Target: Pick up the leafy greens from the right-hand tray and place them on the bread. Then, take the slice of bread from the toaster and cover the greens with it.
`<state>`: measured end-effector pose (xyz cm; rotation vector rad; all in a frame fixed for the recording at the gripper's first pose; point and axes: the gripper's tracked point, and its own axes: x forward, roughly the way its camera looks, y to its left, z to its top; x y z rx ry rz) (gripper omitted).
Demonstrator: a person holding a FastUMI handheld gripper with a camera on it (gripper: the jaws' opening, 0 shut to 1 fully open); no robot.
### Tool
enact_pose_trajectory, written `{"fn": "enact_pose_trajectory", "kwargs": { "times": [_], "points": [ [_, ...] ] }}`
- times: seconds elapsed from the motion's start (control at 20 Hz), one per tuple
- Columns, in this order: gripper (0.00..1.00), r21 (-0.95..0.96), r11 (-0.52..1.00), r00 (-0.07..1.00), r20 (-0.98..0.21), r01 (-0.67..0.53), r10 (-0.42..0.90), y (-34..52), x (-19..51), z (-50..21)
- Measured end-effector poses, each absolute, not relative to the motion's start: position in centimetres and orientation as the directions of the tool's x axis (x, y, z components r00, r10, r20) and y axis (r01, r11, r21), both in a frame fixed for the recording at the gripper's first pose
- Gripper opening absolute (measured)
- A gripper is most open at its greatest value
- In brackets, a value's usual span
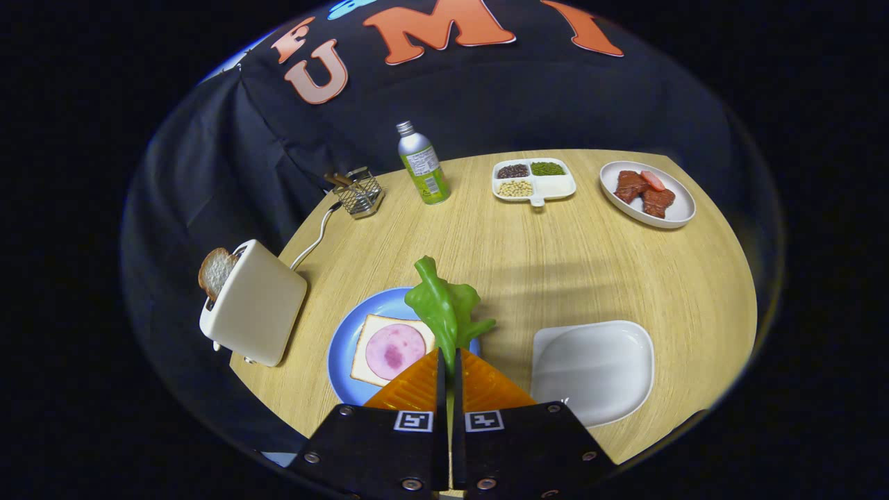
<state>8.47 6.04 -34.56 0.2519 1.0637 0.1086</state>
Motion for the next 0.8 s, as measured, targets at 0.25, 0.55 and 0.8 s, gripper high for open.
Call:
{"fn": "enact_pose_trajectory", "kwargs": {
  "times": [0.25, 0.55, 0.8],
  "points": [
    [0.03, 0.256, 0.967, 0.470, -0.852, -0.012, 0.232, 8.8, 8.8, -35.2],
    [0.03, 0.239, 0.970, 0.447, -0.864, -0.044, 0.233, 11.2, 8.8, -36.8],
    [0.05, 0.282, 0.959, 0.448, -0.852, -0.043, 0.270, 13.9, 9.2, -37.1]
  ]
}}
